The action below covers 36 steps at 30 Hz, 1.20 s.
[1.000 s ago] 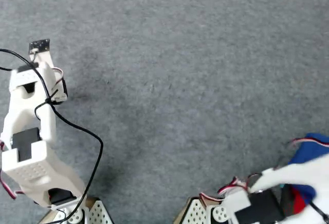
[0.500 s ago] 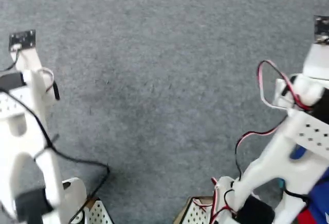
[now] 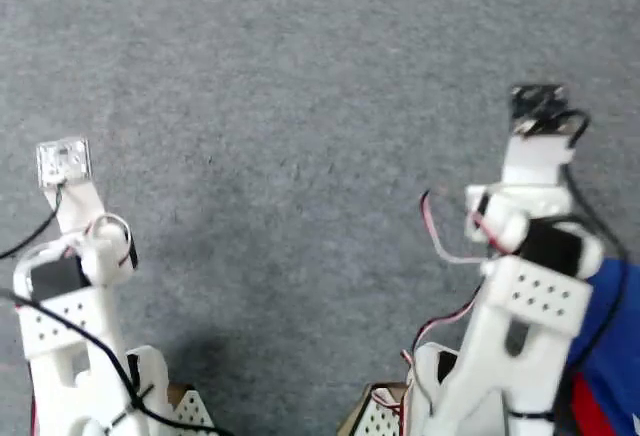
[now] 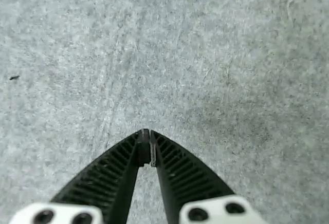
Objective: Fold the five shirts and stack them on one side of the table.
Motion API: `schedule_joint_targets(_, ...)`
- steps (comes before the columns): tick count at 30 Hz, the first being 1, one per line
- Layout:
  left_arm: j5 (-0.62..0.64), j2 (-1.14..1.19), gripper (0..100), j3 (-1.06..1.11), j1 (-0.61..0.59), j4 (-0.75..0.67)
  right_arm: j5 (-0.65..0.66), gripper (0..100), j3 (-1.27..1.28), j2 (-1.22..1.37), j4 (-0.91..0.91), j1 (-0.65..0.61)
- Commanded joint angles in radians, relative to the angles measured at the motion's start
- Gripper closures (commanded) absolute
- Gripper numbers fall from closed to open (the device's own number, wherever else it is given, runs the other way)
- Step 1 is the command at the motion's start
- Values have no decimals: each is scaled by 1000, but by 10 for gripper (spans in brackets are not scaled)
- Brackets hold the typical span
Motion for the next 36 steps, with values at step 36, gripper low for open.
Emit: schedule_joint_targets(36, -5, -717, 980, 563, -81, -11, -3, 993, 858, -679, -210, -223)
